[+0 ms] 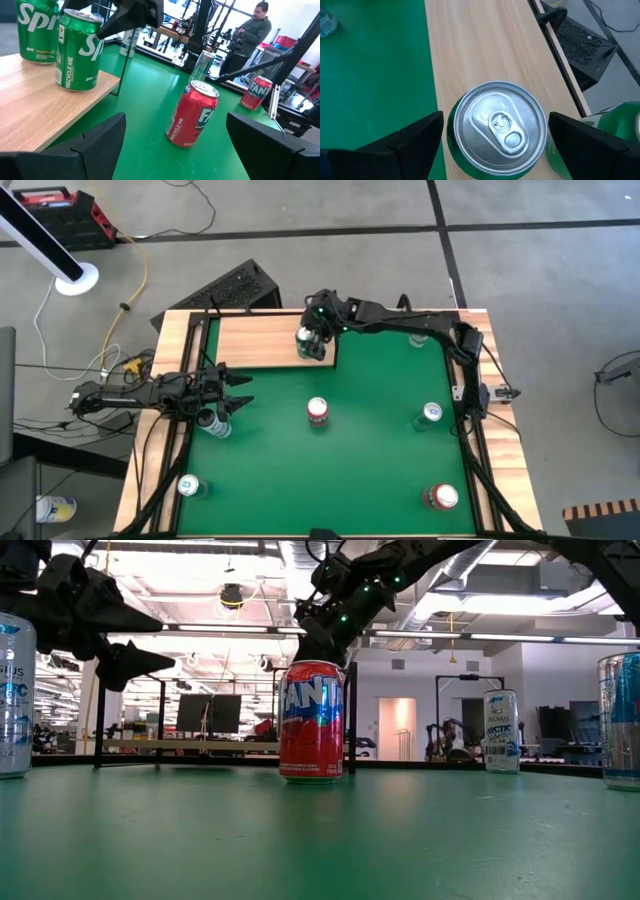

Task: Place canned beverage on shelf
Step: Put the green soda can aligned with the other green soda can on the shelf

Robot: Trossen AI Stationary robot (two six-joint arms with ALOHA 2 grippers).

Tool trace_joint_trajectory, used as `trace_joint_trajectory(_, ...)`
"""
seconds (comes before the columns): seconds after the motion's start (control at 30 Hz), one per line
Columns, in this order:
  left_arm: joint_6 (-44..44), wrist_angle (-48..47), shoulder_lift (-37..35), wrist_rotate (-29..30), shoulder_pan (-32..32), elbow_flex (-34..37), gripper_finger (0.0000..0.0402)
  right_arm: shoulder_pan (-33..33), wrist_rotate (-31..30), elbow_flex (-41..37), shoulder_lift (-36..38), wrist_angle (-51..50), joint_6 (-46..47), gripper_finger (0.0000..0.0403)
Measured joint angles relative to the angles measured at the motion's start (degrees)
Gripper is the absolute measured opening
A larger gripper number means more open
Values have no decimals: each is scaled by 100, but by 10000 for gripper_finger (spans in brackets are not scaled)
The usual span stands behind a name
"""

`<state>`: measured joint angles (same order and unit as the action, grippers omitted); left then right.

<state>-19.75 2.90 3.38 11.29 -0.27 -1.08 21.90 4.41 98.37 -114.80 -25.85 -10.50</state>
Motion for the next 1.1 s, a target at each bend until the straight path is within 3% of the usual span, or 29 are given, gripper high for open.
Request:
trace_joint_trajectory(0.27, 46, -53, 0, 0, -2, 0, 332, -12, -27, 2, 66, -26, 149, 378)
trace_joint_trajectory(0.63, 46, -51, 0, 0, -2, 0, 332, -10, -102, 13, 76, -236, 277, 285)
trace_joint_trajectory(1.1, 4, -44, 0, 2, -2, 0, 332, -23, -420, 8, 258, -772, 457, 278)
